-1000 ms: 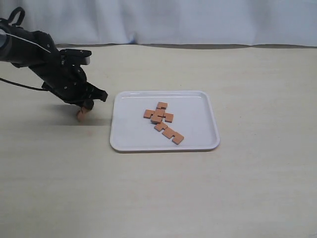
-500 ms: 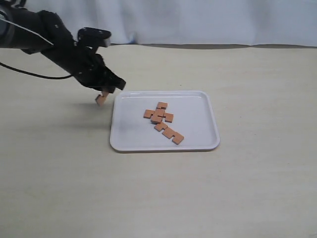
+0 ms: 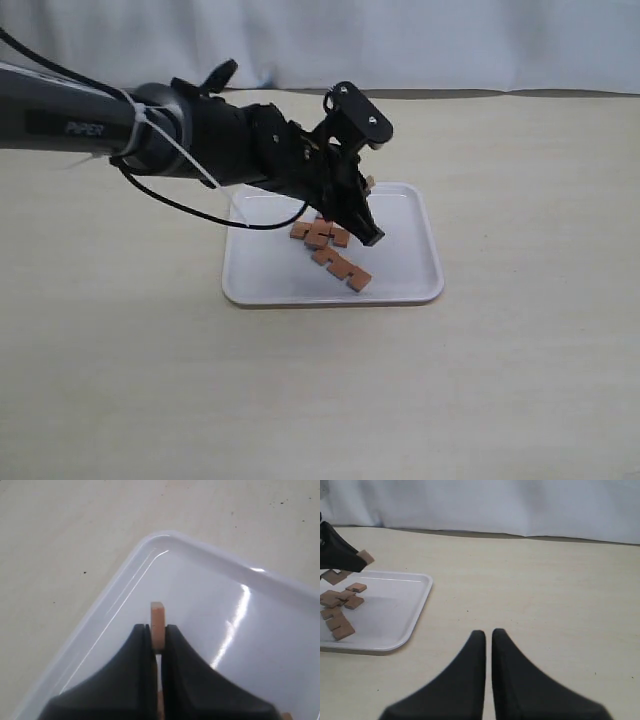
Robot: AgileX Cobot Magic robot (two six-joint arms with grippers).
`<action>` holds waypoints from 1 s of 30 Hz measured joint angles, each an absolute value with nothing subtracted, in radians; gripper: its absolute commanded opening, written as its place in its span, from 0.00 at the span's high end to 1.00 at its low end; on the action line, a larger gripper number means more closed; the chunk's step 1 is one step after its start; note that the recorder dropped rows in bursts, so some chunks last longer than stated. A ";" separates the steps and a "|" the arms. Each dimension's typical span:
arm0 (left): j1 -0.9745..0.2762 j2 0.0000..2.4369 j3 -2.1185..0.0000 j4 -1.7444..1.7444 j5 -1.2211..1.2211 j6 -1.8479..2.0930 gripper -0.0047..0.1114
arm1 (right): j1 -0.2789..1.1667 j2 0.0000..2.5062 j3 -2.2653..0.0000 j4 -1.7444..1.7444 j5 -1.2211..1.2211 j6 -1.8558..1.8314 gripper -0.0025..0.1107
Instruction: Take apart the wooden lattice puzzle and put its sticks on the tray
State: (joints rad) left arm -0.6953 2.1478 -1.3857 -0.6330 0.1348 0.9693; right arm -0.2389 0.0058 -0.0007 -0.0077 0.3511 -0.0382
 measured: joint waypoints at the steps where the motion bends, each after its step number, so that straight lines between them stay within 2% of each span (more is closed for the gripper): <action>1: -0.705 2.157 -1.386 -0.633 0.123 0.975 0.94 | -0.239 0.006 -0.001 -0.008 0.351 -0.038 0.94; 3: -0.717 2.166 -1.386 -0.633 0.107 0.990 0.88 | -0.239 0.006 -0.001 -0.008 0.351 -0.038 0.94; 7: -0.730 2.183 -1.386 -0.631 0.064 0.998 0.69 | -0.239 0.006 -0.001 -0.008 0.351 -0.038 0.94; 10: -0.731 2.187 -1.386 -0.631 0.037 0.998 0.60 | -0.239 0.006 -0.001 -0.008 0.351 -0.038 0.94; 12: -0.731 2.187 -1.386 -0.635 0.029 0.998 0.63 | -0.239 0.006 -0.001 -0.008 0.351 -0.038 0.94; 13: -0.731 2.187 -1.386 -0.638 0.026 0.996 0.68 | -0.239 0.006 -0.001 -0.008 0.351 -0.038 0.94; 14: -0.731 2.187 -1.386 -0.638 0.033 0.996 0.75 | -0.239 0.006 -0.001 -0.008 0.351 -0.038 0.94; 16: -0.731 2.187 -1.386 -0.638 0.063 0.996 0.95 | -0.239 0.006 -0.001 -0.008 0.351 -0.038 0.94; 25: -0.720 2.066 -1.386 -0.639 0.244 0.891 0.96 | -0.239 0.006 -0.001 -0.008 0.351 -0.038 0.94; 30: -0.546 1.965 -1.387 -0.602 0.506 0.654 0.96 | -0.239 0.006 -0.001 -0.008 0.351 -0.038 0.94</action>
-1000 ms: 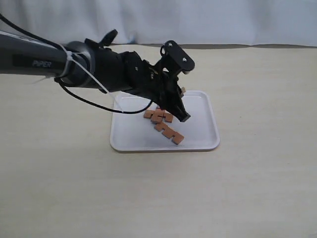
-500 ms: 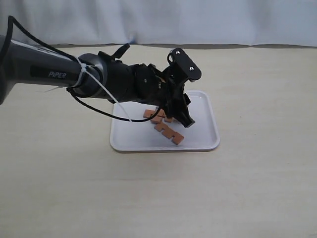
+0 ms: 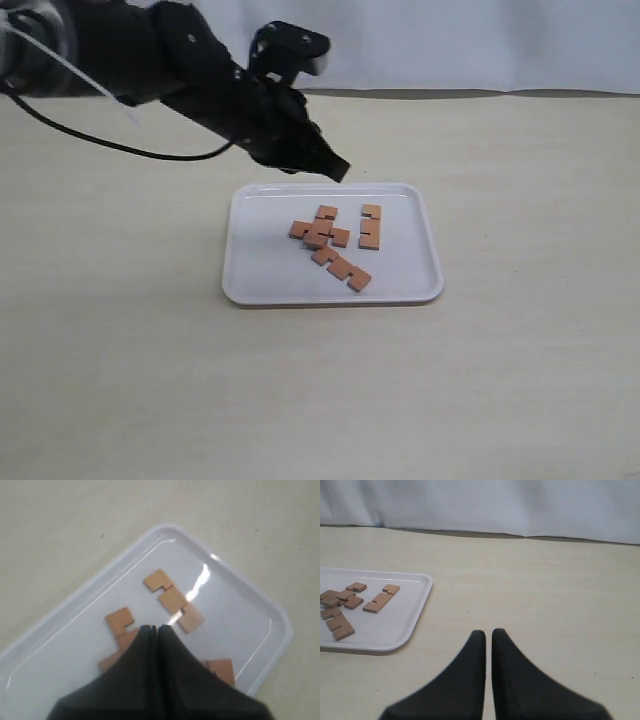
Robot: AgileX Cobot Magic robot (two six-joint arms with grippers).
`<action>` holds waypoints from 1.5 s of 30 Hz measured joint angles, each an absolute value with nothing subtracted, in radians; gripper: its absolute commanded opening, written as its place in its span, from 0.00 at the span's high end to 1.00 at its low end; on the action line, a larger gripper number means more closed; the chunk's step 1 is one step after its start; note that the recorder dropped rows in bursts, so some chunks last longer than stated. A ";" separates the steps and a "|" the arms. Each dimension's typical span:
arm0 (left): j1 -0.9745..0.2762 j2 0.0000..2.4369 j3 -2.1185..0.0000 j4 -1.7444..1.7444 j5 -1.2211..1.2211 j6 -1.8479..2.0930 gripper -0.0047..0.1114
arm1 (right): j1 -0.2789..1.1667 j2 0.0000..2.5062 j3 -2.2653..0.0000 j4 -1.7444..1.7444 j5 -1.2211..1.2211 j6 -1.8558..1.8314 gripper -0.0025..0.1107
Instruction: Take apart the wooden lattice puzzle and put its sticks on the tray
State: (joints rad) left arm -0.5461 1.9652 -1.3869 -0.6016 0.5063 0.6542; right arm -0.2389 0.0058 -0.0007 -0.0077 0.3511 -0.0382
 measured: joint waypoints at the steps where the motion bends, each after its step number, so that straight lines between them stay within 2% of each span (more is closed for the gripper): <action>1: -0.503 1.964 -1.387 -0.589 0.567 0.618 0.96 | -0.239 0.006 -0.001 -0.008 0.351 -0.038 0.94; 4: -0.410 1.964 -1.387 -0.538 0.694 0.535 0.96 | -0.239 0.006 -0.001 -0.008 0.351 -0.038 0.94; 8: -0.332 1.964 -1.385 -0.390 0.738 0.380 0.96 | -0.239 0.006 -0.001 -0.008 0.351 -0.038 0.94; 12: -0.325 1.950 -1.326 -0.171 0.725 0.201 0.96 | -0.239 0.006 -0.001 -0.008 0.351 -0.038 0.94; 18: -0.325 1.874 -1.207 -0.101 0.634 0.143 0.96 | -0.239 0.006 -0.001 -0.008 0.351 -0.038 0.94; 24: -0.325 1.720 -1.056 -0.110 0.471 0.129 0.96 | -0.239 0.006 -0.001 -0.008 0.351 -0.038 0.94; 45: -0.325 1.054 -0.334 -0.177 -0.156 0.109 0.96 | -0.239 0.006 -0.001 -0.008 0.351 -0.038 0.94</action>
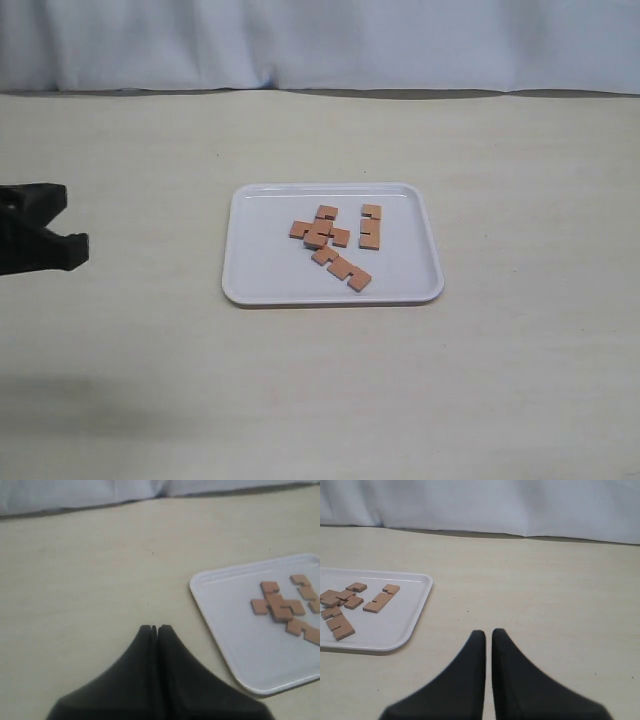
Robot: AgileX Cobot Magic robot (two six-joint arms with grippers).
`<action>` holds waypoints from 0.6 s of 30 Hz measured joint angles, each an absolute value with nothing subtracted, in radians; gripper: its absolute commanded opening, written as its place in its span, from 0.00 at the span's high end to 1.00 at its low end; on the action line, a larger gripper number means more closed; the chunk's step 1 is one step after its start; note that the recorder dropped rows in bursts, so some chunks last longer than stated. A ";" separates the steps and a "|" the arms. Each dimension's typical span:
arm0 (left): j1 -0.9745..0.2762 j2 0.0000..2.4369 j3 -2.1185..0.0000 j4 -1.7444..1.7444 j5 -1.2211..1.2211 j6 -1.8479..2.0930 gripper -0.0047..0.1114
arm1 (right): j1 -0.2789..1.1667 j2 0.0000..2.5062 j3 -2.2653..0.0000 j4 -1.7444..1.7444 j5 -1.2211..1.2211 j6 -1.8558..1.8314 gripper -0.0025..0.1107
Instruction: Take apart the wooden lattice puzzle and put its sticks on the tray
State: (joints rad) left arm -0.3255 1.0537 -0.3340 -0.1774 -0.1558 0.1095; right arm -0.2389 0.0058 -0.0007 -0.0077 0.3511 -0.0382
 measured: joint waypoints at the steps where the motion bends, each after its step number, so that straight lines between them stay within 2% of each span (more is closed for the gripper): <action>1: -0.325 1.010 -0.302 -0.183 -0.186 0.109 0.96 | -0.239 0.006 -0.001 -0.008 0.351 -0.038 0.94; 8: -0.325 0.676 -0.040 -0.289 -0.483 0.146 0.96 | -0.239 0.006 -0.001 -0.008 0.351 -0.038 0.94; 18: -0.317 0.620 -0.004 -0.369 -0.619 0.211 0.96 | -0.239 0.006 -0.001 -0.008 0.351 -0.038 0.94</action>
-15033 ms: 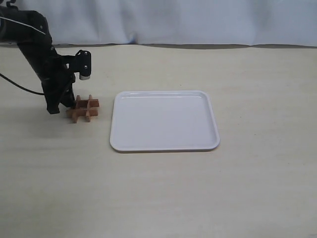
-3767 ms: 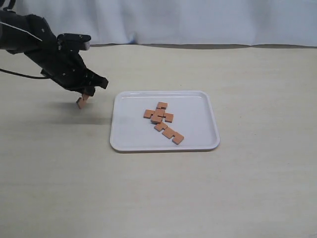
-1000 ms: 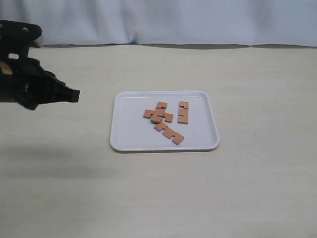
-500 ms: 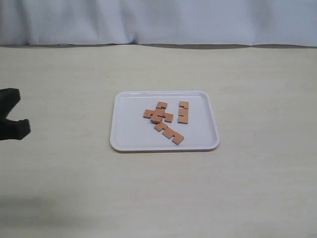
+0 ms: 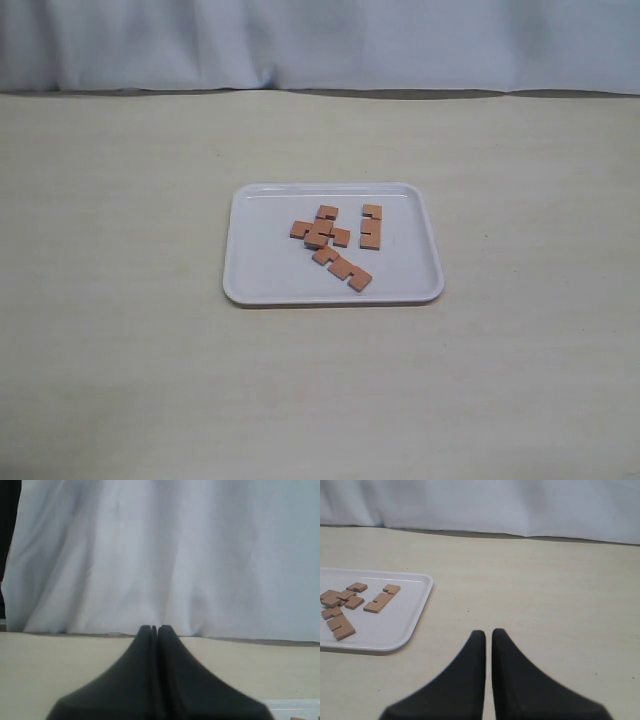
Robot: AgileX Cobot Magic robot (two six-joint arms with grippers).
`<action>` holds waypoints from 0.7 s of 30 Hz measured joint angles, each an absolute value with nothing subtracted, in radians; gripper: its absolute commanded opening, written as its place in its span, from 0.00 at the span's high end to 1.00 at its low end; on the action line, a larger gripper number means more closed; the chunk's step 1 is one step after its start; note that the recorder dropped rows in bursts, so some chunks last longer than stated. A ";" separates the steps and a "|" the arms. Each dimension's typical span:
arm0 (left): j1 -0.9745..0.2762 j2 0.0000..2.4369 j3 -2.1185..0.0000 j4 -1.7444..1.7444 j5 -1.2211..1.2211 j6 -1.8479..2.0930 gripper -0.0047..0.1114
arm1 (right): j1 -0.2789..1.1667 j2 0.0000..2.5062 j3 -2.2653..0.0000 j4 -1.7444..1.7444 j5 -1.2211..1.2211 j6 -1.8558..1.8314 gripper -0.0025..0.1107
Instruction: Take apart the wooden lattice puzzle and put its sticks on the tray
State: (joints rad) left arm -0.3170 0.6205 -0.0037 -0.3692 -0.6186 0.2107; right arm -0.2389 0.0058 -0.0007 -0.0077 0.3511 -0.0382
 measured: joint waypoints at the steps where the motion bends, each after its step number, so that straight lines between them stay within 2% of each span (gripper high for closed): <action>1: -0.294 0.604 -0.004 -0.369 -0.619 0.211 0.96 | -0.239 0.006 -0.001 -0.008 0.351 -0.038 0.94; 14: 0.049 0.042 -0.002 0.106 -0.233 -0.226 0.96 | -0.239 0.006 -0.001 -0.008 0.351 -0.038 0.94; 21: 0.049 0.004 -0.002 0.139 -0.117 -0.268 0.96 | -0.239 0.006 -0.001 -0.008 0.349 -0.038 0.94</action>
